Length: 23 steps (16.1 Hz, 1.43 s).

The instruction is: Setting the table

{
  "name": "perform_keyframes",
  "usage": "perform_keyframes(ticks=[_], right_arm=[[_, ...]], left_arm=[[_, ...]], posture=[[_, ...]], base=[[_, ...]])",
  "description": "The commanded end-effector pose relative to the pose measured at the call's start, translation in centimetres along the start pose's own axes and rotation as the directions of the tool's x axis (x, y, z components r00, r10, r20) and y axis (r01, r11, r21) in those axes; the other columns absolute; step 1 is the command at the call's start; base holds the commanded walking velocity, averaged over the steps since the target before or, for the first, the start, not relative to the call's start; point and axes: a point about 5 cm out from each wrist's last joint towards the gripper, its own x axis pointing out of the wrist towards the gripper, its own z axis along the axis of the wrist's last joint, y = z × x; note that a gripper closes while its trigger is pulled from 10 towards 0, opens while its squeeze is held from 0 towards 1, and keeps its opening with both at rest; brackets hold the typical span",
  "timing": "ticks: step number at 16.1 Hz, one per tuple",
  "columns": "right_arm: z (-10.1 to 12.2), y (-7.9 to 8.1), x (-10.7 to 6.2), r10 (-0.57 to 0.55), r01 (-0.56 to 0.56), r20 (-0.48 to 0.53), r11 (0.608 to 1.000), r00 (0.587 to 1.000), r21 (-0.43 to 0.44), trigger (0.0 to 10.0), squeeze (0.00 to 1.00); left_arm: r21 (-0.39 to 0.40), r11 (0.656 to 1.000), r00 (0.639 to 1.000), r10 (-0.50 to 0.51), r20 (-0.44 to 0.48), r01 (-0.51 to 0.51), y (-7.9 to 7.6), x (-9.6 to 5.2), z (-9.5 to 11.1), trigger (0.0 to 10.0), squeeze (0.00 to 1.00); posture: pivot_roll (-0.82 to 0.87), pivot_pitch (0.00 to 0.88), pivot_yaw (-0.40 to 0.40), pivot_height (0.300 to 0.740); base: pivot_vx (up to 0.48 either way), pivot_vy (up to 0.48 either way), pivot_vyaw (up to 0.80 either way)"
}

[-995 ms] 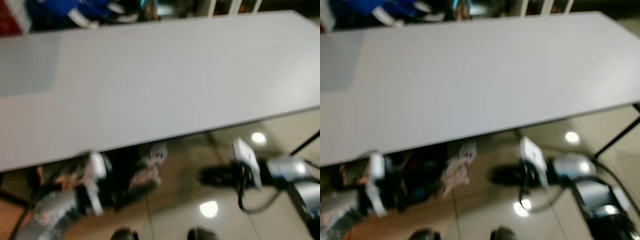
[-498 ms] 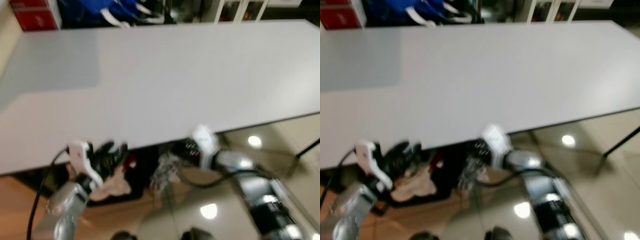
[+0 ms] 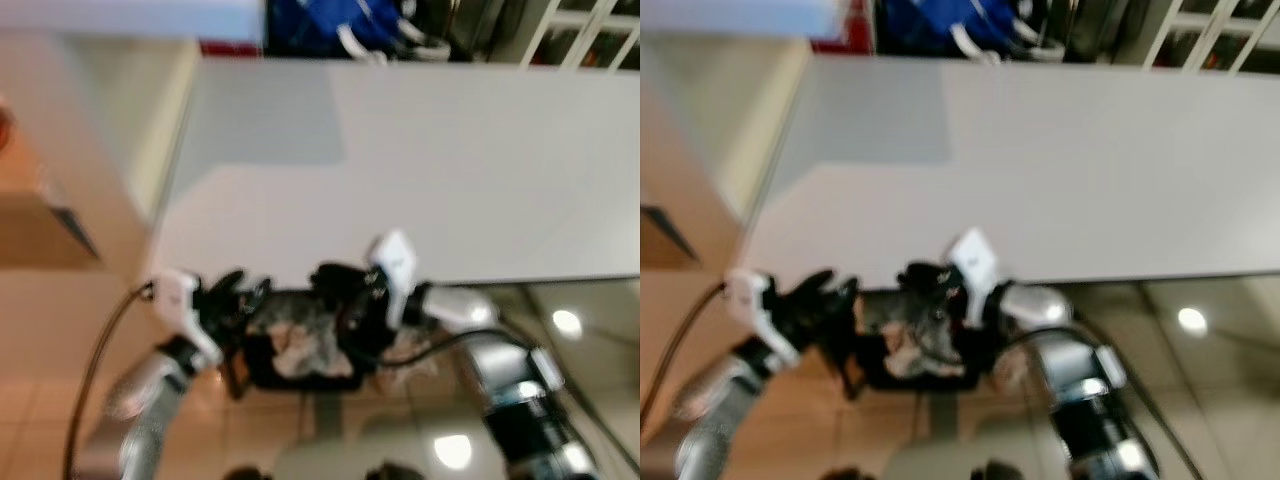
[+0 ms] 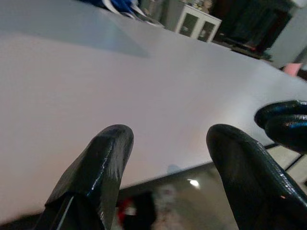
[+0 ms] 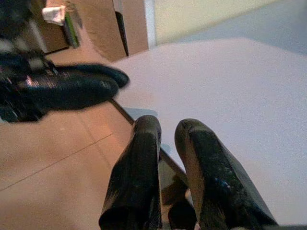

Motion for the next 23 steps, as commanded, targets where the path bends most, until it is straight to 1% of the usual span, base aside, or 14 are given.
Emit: perform_keyframes(ticks=[1,3,5,7,9,12,14,20,23], right_arm=[[0.0,-1.2,-0.5,-0.086,0.085,-0.021,0.996,0.996,-0.034,10.0,0.00],[0.0,-1.2,-0.2,-0.120,0.119,-0.015,0.992,0.993,-0.051,10.0,0.00],[0.1,-1.0,0.3,-0.141,0.141,0.006,0.988,0.990,-0.057,10.0,0.00],[0.8,-0.5,0.8,-0.150,0.154,0.067,0.987,0.986,-0.055,10.0,0.00],[1.1,-0.4,0.8,-0.155,0.159,0.086,0.986,0.984,-0.042,10.0,0.00],[1.2,-0.4,1.0,-0.171,0.178,0.098,0.982,0.980,-0.071,10.0,0.00],[1.4,-0.2,1.1,-0.164,0.172,0.109,0.983,0.980,-0.070,10.0,0.00],[1.7,-0.4,1.1,-0.179,0.190,0.126,0.979,0.976,-0.076,10.0,0.00],[2.2,-0.2,1.3,-0.161,0.172,0.146,0.983,0.976,-0.065,10.0,0.00]], left_arm=[[0.011,1.000,1.000,0.001,0.005,-0.001,-0.4,0.5,0.1,10.0,0.00],[0.021,0.999,1.000,0.029,0.011,-0.029,-0.2,1.0,0.3,10.0,0.00],[0.049,0.998,1.000,0.031,0.002,-0.032,-0.5,1.6,0.3,10.0,0.00],[0.060,0.998,0.999,0.035,0.008,-0.036,-1.0,2.2,0.4,10.0,0.00],[0.068,0.997,0.999,0.036,0.005,-0.036,-1.2,2.4,0.3,10.0,0.00],[0.085,0.996,0.999,0.036,-0.006,-0.036,-2.0,2.8,-0.2,10.0,0.00],[0.087,0.996,0.999,0.034,-0.007,-0.033,-2.2,2.9,-0.2,10.0,0.00],[0.117,0.992,0.999,0.053,0.003,-0.053,-2.0,3.2,0.2,10.0,0.00],[0.134,0.989,0.997,0.070,0.007,-0.071,-1.8,3.3,0.3,10.0,0.00]], posture=[[-0.09,0.082,-0.009,0.740],[-0.09,0.084,-0.006,0.740],[-0.09,0.087,-0.005,0.740],[-0.09,0.088,-0.004,0.740],[-0.09,0.090,-0.004,0.740],[-0.08,0.091,-0.004,0.740],[-0.08,0.091,-0.003,0.740],[-0.08,0.089,0.001,0.740],[-0.08,0.090,0.000,0.740]], base=[[0.000,0.461,0.00],[0.000,0.461,0.00],[0.000,0.461,0.00],[0.000,0.461,0.00],[0.000,0.461,0.00],[0.000,0.461,0.00],[0.000,0.461,0.00],[0.000,0.461,0.00],[0.000,0.460,0.00]])
